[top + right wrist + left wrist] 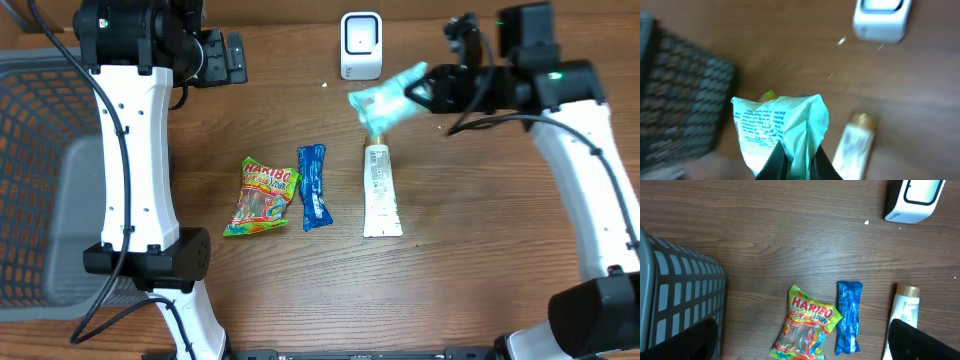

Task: Scan the item barcode
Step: 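Lift the wipes pack and carry it toward the white scanner, then hold the wipes pack in front of the scanner window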

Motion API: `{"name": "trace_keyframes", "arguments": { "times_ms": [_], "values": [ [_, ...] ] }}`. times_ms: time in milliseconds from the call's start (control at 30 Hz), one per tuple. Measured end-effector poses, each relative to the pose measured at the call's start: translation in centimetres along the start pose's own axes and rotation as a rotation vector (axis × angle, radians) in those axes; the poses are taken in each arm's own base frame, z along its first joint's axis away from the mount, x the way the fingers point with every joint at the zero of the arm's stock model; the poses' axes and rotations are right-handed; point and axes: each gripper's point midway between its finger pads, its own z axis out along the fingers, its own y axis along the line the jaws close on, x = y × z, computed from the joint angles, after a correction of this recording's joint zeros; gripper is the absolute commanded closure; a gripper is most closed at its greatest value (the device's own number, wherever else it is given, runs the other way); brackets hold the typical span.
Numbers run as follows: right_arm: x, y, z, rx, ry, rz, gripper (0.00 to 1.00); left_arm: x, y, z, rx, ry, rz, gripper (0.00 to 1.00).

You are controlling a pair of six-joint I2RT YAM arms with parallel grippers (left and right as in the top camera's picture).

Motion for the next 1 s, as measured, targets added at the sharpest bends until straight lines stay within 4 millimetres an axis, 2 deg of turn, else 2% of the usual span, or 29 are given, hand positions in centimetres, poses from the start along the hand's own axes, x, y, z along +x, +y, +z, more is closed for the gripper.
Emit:
{"name": "trace_keyframes", "arguments": {
  "times_ms": [100,367,500,767,1000],
  "values": [
    [-2.1,0.3,1.4,0.158,-0.103,-0.081,0.96,0.0,0.0,0.0,0.001,0.001,0.000,0.01],
    [-8.1,0.3,1.9,0.400,-0.374,-0.254,0.96,0.0,0.0,0.0,0.000,0.000,0.000,0.00],
    [-10.2,-1.0,3.6,0.504,-0.432,-0.381,0.96,0.0,0.0,0.0,0.000,0.000,0.000,0.00],
    [-12.9,-4.4,7.9,0.674,-0.471,-0.640,0.96,-0.1,0.0,0.0,0.001,-0.002,0.000,0.01],
    [-13.5,-6.4,11.5,0.774,-0.429,-0.910,0.96,-0.1,0.0,0.0,0.001,-0.002,0.000,0.00]
  ]
}}
